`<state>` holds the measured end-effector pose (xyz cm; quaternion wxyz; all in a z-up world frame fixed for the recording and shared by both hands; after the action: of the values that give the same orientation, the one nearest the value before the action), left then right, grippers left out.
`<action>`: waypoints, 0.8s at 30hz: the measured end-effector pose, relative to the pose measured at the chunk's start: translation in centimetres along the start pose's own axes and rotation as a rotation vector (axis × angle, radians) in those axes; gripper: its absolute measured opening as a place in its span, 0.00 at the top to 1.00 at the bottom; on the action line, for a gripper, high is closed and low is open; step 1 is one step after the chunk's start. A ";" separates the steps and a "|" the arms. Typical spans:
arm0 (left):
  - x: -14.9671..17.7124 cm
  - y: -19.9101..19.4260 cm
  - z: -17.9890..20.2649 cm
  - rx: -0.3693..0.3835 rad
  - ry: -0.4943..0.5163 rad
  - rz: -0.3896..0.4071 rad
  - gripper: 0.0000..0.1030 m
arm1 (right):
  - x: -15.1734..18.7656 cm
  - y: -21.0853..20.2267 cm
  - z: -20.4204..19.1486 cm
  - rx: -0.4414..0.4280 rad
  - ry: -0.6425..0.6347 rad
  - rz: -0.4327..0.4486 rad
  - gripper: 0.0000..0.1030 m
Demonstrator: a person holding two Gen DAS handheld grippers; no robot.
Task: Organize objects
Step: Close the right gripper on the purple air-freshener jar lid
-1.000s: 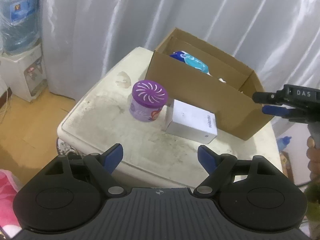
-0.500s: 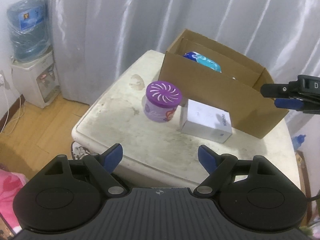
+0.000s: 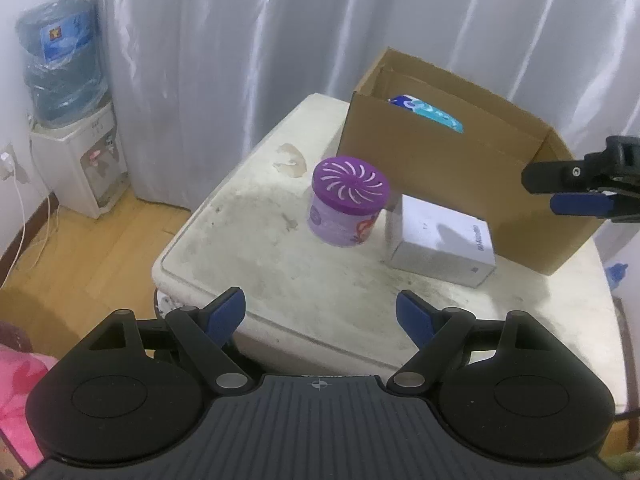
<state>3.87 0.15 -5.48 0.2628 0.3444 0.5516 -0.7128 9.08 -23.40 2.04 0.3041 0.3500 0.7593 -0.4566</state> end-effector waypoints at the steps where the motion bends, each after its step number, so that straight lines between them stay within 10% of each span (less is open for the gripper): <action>1: 0.0 0.3 0.0 -0.002 0.006 0.001 0.19 | 0.0 0.2 -0.2 -0.006 -0.001 -0.001 0.20; 24: -2.0 8.4 -0.6 0.124 0.064 0.024 0.31 | 0.2 12.1 -4.7 -0.117 -0.028 -0.141 0.42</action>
<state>11.56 -1.39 -9.14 0.2315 0.3892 0.5102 -0.7312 18.10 -14.99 -2.05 0.3017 0.2710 0.8031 -0.4365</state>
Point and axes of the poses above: each gripper's, at about its wrist camera, not at the fingertips, and y roughly the way its jaws point, z to its right, x to its underside, the point moved 2 cm from there along y, roughly the way its jaws point, and after that the axes turned 12 degrees about z, right-handed, at the moved point
